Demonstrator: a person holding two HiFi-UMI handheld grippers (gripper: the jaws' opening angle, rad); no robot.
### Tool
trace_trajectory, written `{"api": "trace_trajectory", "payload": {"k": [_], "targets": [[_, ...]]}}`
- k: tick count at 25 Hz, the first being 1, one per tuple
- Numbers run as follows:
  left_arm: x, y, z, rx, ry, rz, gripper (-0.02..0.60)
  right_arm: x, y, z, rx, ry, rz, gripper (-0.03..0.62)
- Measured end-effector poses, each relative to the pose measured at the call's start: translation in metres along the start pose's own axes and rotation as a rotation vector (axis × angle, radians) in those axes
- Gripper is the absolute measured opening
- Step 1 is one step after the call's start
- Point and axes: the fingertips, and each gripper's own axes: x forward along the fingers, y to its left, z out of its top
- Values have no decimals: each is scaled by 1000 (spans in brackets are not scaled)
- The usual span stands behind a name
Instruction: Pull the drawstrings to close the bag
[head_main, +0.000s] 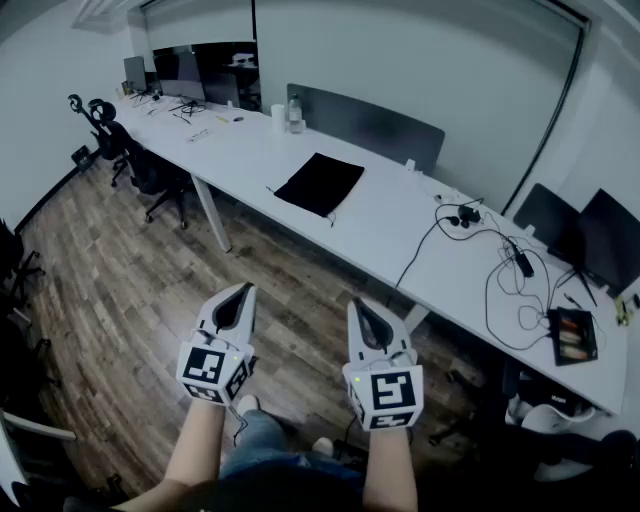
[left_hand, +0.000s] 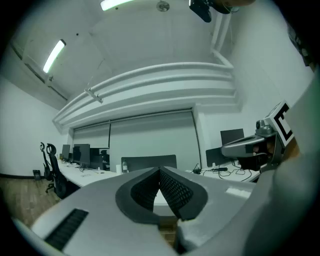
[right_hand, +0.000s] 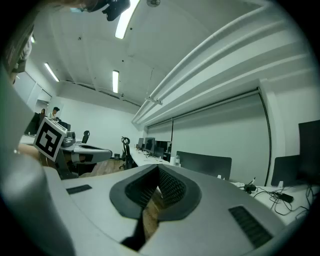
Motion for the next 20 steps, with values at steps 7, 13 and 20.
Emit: {"api": "trace_trajectory", "payload": {"k": [7, 13, 20], "targets": [[-6, -22, -3, -7, 37, 23, -3, -18, -12, -8, 2, 8, 9, -6], [10, -10, -2, -17, 15, 37, -2, -7, -20, -9, 2, 5, -1, -6], [62, 41, -15, -62, 6, 17, -2, 57, -32, -16, 46, -16, -7, -6]]}}
